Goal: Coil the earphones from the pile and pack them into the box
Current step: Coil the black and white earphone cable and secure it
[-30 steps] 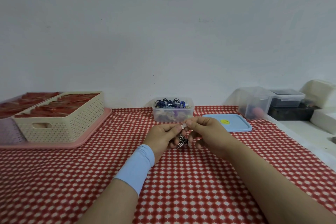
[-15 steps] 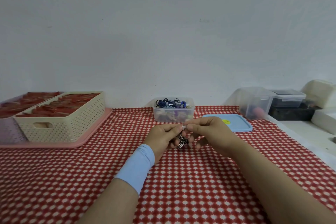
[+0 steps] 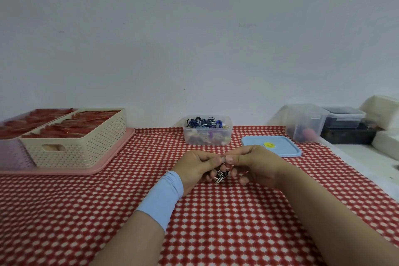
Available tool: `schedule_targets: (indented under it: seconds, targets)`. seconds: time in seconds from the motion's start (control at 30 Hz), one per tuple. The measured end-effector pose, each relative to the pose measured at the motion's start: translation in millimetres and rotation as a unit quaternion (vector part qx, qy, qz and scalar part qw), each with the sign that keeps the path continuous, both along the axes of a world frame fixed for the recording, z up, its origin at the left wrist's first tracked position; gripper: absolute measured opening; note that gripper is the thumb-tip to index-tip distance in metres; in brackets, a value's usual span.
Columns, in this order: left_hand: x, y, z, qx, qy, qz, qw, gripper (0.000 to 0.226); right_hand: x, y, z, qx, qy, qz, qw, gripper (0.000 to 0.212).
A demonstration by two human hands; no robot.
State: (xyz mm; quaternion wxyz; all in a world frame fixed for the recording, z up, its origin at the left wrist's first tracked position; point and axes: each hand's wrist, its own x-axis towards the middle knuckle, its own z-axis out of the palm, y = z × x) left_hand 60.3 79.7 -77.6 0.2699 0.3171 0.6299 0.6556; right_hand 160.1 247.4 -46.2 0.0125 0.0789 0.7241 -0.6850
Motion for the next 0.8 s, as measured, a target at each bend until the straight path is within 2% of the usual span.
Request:
schedule_targets:
  seconds: [0.23,0.4,0.63,0.8]
  targets:
    - [3,2,0,-0.012,0.016,0.023,1.000,0.015,1,1,3,0.032,-0.019,-0.001,0.999,0.010]
    - [5,5,3,0.007,-0.006,0.026,1.000,0.013,1,0,5,0.052,0.018,-0.019,0.998,0.009]
    - [5,7,8,0.023,-0.015,0.032,0.999,0.016,1,-6,5,0.019,0.054,-0.033,0.998,0.012]
    - [6,9,10,0.023,-0.013,0.046,0.999,0.019,-1,-12,3,0.000,0.117,-0.089,0.989,0.006]
